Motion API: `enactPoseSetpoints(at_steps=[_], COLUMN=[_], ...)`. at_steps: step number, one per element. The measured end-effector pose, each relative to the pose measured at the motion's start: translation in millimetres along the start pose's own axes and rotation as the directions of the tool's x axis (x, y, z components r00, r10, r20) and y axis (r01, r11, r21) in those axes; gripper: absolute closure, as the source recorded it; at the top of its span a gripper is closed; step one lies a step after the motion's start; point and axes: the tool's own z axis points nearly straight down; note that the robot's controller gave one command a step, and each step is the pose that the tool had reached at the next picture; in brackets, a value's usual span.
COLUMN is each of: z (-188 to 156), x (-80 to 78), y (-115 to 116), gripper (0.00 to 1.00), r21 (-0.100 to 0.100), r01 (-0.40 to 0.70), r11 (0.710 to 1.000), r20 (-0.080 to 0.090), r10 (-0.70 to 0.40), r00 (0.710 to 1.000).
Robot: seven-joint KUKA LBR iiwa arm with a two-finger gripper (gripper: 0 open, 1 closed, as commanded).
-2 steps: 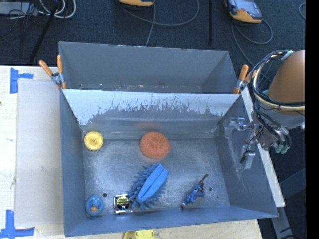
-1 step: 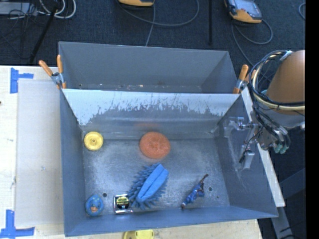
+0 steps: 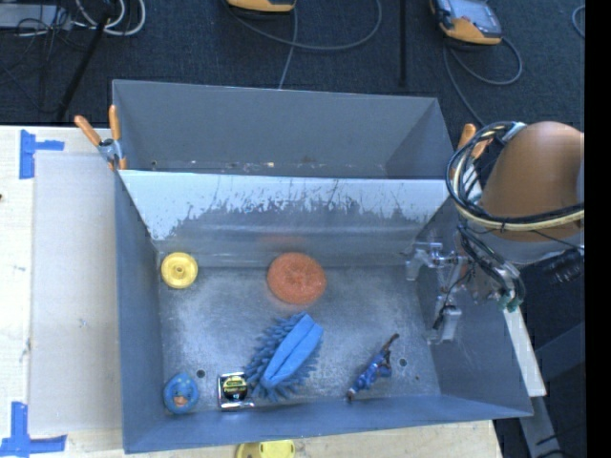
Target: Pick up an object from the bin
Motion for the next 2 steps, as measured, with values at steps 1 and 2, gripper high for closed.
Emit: enactPoseSetpoints(at_steps=[1,2], z=[1,51], x=[-8.1,-34.6], y=[39,61], gripper=[0.0,0.0], r21=[0.003,0.003], r01=[-0.025,-0.003], r11=[1.0,1.0], r20=[0.007,0.014], r10=[0.025,0.003], r00=[1.0,1.0])
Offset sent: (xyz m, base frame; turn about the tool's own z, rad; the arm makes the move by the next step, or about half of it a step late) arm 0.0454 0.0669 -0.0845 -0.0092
